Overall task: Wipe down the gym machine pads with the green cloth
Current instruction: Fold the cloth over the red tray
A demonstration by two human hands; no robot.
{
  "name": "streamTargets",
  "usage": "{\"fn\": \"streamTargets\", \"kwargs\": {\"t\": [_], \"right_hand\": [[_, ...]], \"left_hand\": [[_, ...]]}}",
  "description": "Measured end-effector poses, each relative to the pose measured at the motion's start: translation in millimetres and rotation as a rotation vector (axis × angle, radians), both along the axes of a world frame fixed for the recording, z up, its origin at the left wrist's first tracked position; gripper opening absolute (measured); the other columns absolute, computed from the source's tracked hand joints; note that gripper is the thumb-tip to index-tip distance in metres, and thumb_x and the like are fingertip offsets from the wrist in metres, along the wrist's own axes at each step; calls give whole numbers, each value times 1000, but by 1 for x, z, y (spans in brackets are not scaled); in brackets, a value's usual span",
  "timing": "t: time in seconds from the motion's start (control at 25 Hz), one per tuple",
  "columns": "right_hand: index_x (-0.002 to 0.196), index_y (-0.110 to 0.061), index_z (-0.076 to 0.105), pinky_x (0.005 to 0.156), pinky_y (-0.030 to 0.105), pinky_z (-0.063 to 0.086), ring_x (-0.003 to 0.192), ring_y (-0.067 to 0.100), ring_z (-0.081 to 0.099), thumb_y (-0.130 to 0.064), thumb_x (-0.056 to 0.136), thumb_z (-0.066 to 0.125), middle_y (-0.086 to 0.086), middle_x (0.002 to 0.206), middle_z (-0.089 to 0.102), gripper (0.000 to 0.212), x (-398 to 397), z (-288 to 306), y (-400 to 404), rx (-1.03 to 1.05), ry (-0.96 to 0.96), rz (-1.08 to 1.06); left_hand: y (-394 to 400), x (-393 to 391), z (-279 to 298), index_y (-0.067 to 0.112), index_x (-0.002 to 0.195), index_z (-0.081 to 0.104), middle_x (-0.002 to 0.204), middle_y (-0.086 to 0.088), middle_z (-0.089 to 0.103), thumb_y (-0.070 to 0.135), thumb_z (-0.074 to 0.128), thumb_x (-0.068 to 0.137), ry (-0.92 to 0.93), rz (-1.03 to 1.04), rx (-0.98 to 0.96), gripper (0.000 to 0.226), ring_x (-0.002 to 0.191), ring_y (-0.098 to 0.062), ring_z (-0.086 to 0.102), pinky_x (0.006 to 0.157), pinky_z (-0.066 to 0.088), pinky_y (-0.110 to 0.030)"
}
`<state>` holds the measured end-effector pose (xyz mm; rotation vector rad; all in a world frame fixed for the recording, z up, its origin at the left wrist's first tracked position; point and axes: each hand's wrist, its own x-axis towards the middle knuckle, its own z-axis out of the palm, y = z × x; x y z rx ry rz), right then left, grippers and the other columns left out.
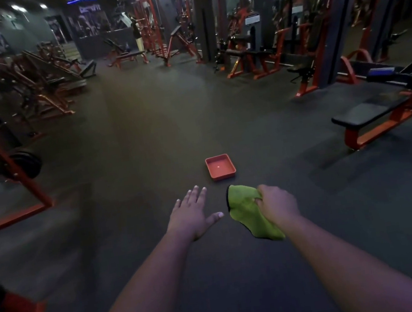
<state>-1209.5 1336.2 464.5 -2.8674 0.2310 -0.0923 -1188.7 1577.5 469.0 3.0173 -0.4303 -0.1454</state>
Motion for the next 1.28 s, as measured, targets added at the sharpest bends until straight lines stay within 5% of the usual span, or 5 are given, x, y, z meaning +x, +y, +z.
{"fn": "streamTargets", "kwargs": {"t": [0.36, 0.84, 1.12, 1.28], "right_hand": [[92, -24, 52, 58, 29, 37, 70, 17, 52, -40, 102, 49, -5, 83, 58, 19, 229, 5, -37, -60, -48, 12], [90, -24, 52, 58, 32, 46, 73, 21, 58, -37, 100, 46, -4, 81, 57, 17, 531, 11, -75, -47, -67, -72], [89, -26, 52, 63, 36, 52, 72, 17, 59, -40, 95, 53, -7, 79, 59, 16, 701, -13, -121, 203, -99, 17], [81, -23, 53, 65, 37, 51, 70, 13, 59, -39, 90, 68, -6, 76, 62, 23, 789, -16, -144, 515, -100, 135]], "left_hand": [[-40, 230, -2, 25, 162, -1, 171, 0, -2, 80, 30, 91, -35, -2, -14, 95, 157, -19, 3, 126, 12, -46], [-71, 554, 13, 27, 163, 3, 171, -1, 5, 82, 30, 90, -31, -83, 38, 95, 157, -19, 9, 125, 17, -47], [-117, 710, -3, 27, 163, 7, 170, -2, 12, 82, 32, 90, 16, 3, 14, 95, 156, -21, 15, 125, 20, -48], [-152, 788, -5, 23, 162, 15, 166, -3, 26, 69, 43, 96, 100, 54, -191, 86, 153, -21, 24, 122, 26, -42]]}}
